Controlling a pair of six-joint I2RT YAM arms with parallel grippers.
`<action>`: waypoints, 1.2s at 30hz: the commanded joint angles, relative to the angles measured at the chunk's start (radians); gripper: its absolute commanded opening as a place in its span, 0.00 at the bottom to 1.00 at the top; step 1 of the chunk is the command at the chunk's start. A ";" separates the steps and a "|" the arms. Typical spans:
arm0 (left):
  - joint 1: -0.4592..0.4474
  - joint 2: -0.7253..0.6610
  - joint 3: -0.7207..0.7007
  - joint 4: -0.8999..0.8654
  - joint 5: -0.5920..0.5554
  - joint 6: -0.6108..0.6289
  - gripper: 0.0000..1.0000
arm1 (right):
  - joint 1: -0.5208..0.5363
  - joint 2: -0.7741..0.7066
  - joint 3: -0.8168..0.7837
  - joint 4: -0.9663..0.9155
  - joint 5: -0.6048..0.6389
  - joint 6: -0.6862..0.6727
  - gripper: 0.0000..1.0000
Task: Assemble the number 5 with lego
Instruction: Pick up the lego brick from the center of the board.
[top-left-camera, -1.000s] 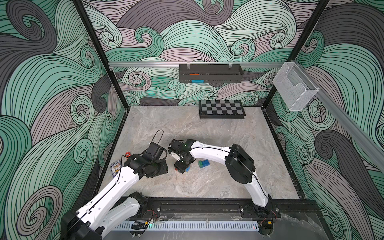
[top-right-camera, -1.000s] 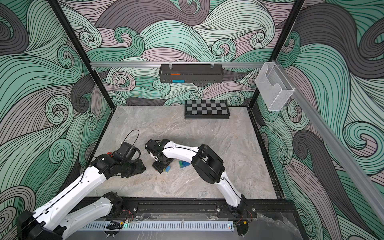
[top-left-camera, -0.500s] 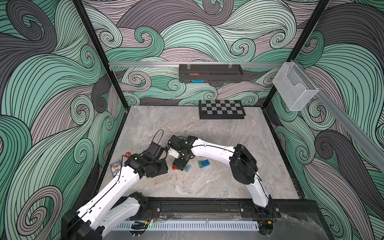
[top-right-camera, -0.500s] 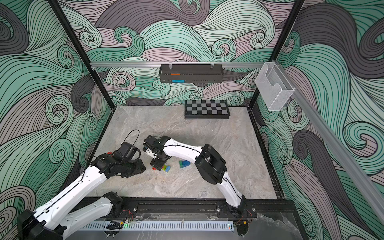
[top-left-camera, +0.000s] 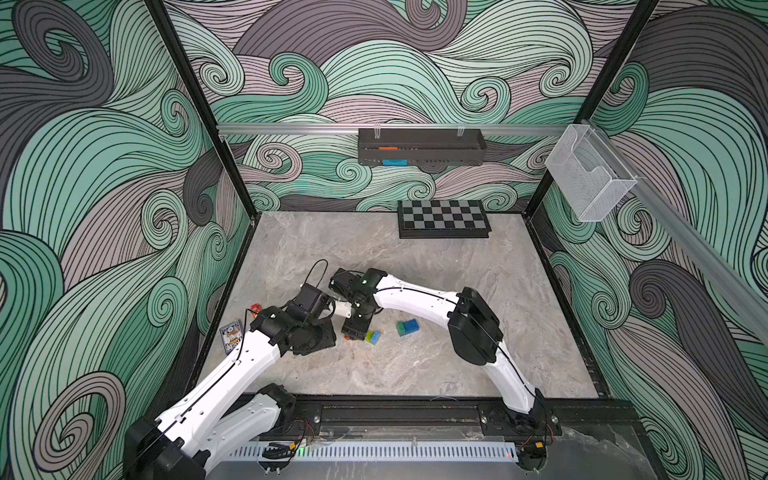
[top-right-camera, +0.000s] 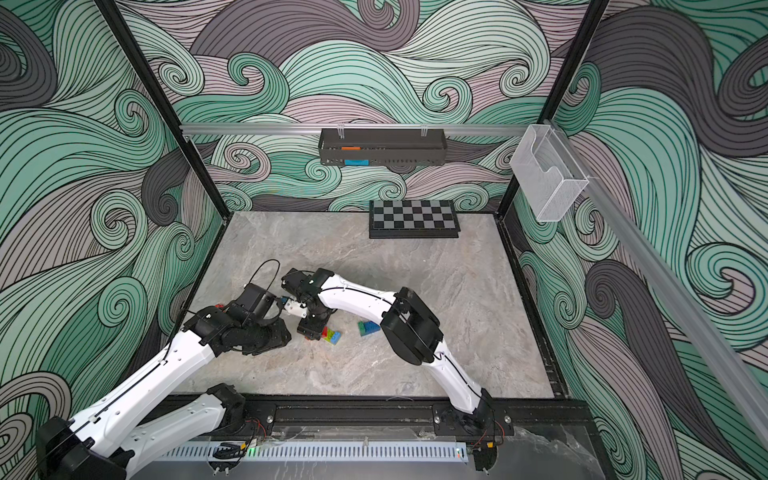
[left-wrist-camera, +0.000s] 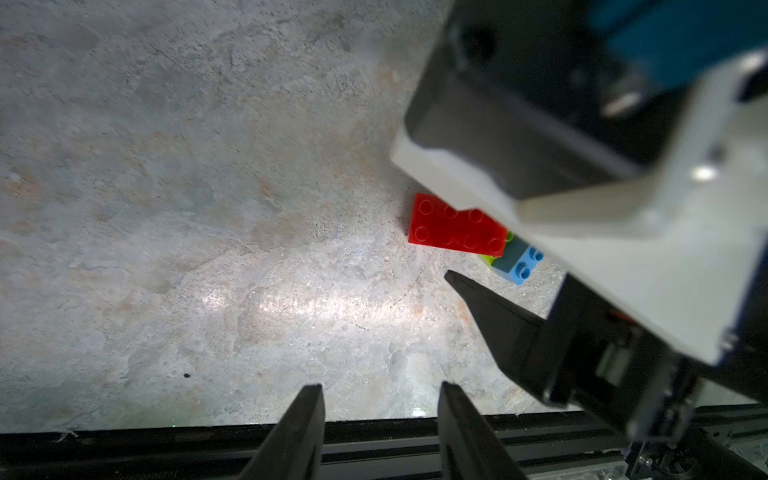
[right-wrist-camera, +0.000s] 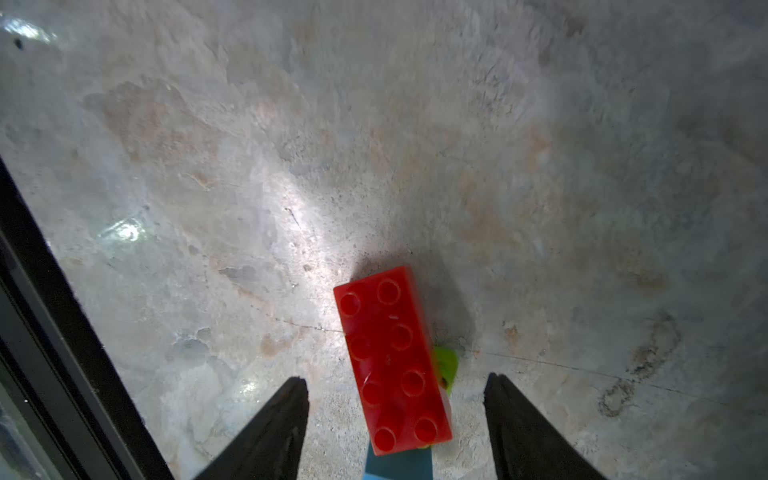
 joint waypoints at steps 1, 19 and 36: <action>0.007 0.010 0.025 -0.016 -0.001 0.007 0.49 | -0.001 0.002 0.002 -0.035 0.007 -0.028 0.71; 0.007 0.017 0.024 -0.017 -0.002 0.004 0.49 | -0.001 0.009 -0.009 -0.041 0.039 -0.031 0.33; 0.007 0.003 0.021 -0.017 -0.010 -0.004 0.49 | -0.069 -0.282 -0.262 0.116 -0.058 0.150 0.13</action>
